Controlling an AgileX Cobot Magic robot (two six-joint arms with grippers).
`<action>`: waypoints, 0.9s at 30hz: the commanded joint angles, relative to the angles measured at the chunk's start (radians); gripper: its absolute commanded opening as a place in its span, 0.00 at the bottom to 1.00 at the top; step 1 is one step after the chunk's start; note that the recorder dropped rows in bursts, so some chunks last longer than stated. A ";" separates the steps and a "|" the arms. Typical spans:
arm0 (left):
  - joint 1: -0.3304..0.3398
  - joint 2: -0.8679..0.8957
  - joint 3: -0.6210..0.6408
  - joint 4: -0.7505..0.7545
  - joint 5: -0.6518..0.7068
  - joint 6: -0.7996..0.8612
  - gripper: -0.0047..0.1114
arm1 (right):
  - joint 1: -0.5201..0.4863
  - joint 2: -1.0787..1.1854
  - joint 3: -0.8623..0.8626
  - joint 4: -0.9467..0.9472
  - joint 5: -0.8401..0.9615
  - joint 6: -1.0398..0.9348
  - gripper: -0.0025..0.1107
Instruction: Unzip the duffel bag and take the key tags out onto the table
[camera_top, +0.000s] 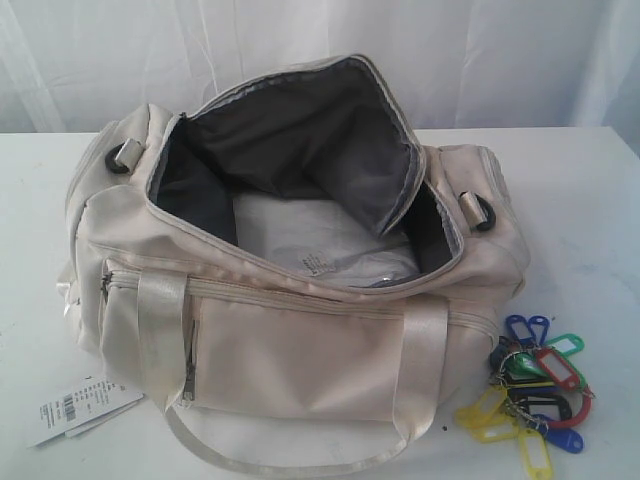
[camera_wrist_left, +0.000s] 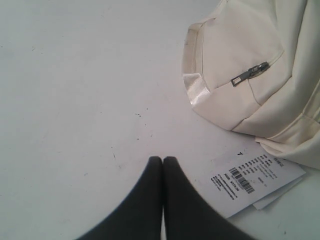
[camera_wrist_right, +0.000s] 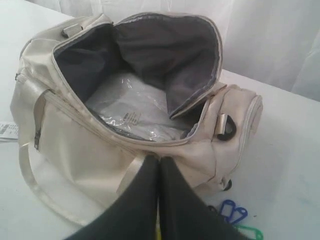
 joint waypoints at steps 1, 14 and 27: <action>-0.005 -0.004 0.004 0.006 0.000 -0.003 0.04 | 0.000 -0.067 0.117 0.002 -0.014 -0.009 0.02; -0.005 -0.004 0.004 0.006 0.000 -0.003 0.04 | 0.000 -0.340 0.562 0.019 -0.540 -0.005 0.02; -0.005 -0.004 0.004 0.006 -0.002 -0.003 0.04 | -0.010 -0.355 0.694 -0.016 -0.500 -0.002 0.02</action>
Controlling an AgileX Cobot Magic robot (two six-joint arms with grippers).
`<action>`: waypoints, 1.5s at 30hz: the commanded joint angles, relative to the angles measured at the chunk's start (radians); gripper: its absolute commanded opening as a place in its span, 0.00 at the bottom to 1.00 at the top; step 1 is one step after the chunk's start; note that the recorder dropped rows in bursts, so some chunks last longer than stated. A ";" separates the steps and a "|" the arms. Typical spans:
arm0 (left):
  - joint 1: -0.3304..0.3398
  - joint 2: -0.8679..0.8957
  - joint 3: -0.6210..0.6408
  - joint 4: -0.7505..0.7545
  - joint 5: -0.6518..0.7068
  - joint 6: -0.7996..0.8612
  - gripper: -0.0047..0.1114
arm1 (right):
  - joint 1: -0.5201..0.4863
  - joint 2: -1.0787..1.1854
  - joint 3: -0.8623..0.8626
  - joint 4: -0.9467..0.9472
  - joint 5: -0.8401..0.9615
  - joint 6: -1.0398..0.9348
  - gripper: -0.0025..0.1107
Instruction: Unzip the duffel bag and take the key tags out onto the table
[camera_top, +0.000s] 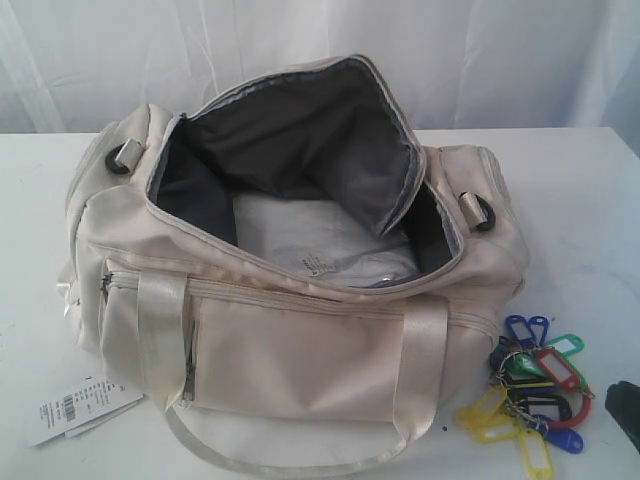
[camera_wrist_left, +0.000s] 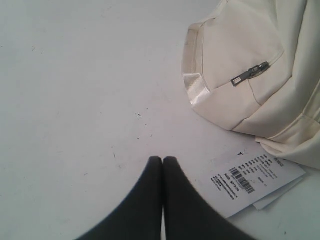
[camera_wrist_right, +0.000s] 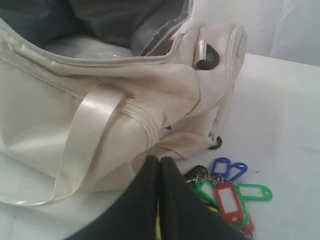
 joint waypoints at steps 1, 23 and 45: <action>-0.005 -0.004 0.004 0.006 -0.002 -0.003 0.04 | -0.023 -0.005 0.002 -0.087 -0.018 -0.002 0.02; -0.005 -0.004 0.004 0.006 -0.002 -0.003 0.04 | -0.414 -0.005 0.002 -0.286 -0.014 -0.002 0.02; -0.005 -0.004 0.004 0.006 -0.002 -0.003 0.04 | -0.414 -0.005 0.002 -0.308 -0.007 0.061 0.02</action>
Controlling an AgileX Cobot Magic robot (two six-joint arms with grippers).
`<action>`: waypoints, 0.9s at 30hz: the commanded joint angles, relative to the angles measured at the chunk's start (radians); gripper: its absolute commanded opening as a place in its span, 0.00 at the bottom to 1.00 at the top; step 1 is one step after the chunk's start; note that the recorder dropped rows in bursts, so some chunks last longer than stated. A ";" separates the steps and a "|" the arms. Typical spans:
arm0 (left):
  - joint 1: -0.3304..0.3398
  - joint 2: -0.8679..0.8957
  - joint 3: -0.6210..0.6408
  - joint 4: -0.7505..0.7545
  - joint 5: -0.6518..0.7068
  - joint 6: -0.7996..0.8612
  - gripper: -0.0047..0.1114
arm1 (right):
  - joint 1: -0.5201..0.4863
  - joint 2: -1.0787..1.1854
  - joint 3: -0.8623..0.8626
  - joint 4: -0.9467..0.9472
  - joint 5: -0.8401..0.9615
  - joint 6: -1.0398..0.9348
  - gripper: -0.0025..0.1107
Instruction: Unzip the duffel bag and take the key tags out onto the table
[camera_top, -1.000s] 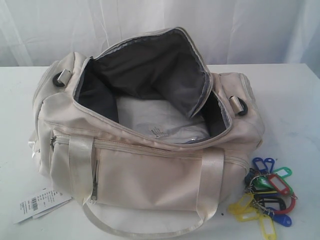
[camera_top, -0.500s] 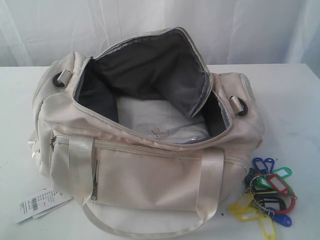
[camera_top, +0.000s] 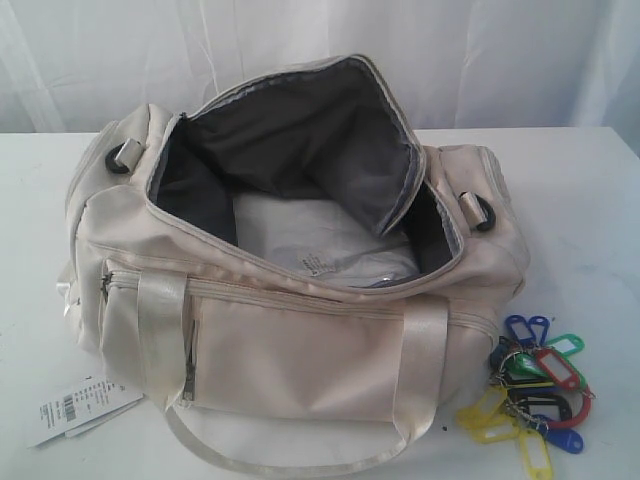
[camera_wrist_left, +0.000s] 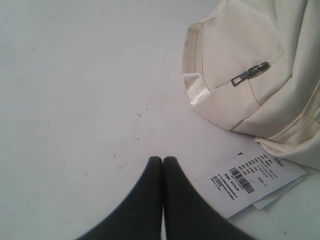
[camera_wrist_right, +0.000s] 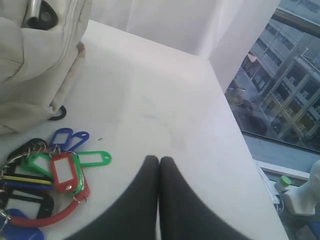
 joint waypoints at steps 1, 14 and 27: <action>-0.005 -0.004 0.004 0.006 -0.002 -0.003 0.04 | -0.004 -0.005 0.002 -0.003 -0.006 0.095 0.02; -0.005 -0.004 0.004 0.006 -0.002 -0.003 0.04 | -0.004 -0.005 0.002 -0.003 -0.006 0.258 0.02; -0.005 -0.004 0.004 0.006 -0.002 -0.003 0.04 | -0.004 -0.005 0.002 0.003 -0.006 0.365 0.02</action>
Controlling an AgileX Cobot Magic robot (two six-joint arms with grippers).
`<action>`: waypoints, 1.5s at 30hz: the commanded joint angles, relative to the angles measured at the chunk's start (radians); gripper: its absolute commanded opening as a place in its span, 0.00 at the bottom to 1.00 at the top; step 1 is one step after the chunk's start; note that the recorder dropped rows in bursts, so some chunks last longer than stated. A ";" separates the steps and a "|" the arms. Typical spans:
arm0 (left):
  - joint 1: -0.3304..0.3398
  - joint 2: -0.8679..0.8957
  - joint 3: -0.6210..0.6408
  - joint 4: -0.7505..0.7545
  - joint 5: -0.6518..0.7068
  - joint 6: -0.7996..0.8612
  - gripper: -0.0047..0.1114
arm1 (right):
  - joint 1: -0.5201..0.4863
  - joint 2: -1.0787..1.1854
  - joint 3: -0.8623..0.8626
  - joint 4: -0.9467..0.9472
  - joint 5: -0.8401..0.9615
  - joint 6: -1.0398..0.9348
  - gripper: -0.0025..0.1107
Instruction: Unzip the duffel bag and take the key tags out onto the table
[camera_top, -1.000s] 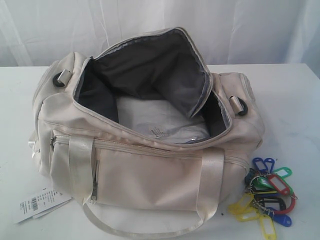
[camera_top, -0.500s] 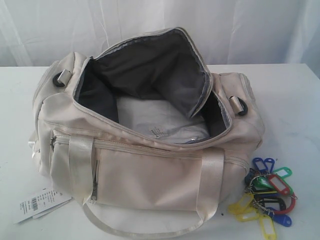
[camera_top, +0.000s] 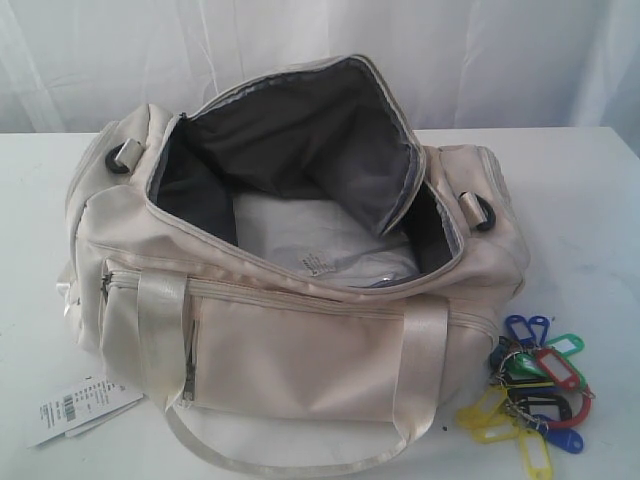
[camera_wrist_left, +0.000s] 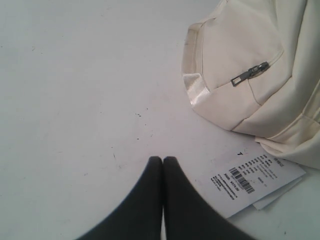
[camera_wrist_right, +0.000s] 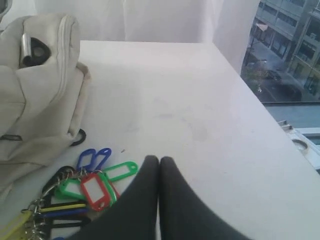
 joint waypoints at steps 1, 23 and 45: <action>-0.005 -0.004 0.004 0.006 -0.002 -0.003 0.04 | -0.004 -0.005 0.002 0.001 -0.006 0.068 0.02; -0.005 -0.004 0.004 0.006 -0.002 -0.003 0.04 | -0.004 -0.005 0.002 0.001 0.007 0.068 0.02; -0.005 -0.004 0.004 0.006 -0.002 -0.003 0.04 | 0.058 -0.005 0.002 0.001 0.009 0.068 0.02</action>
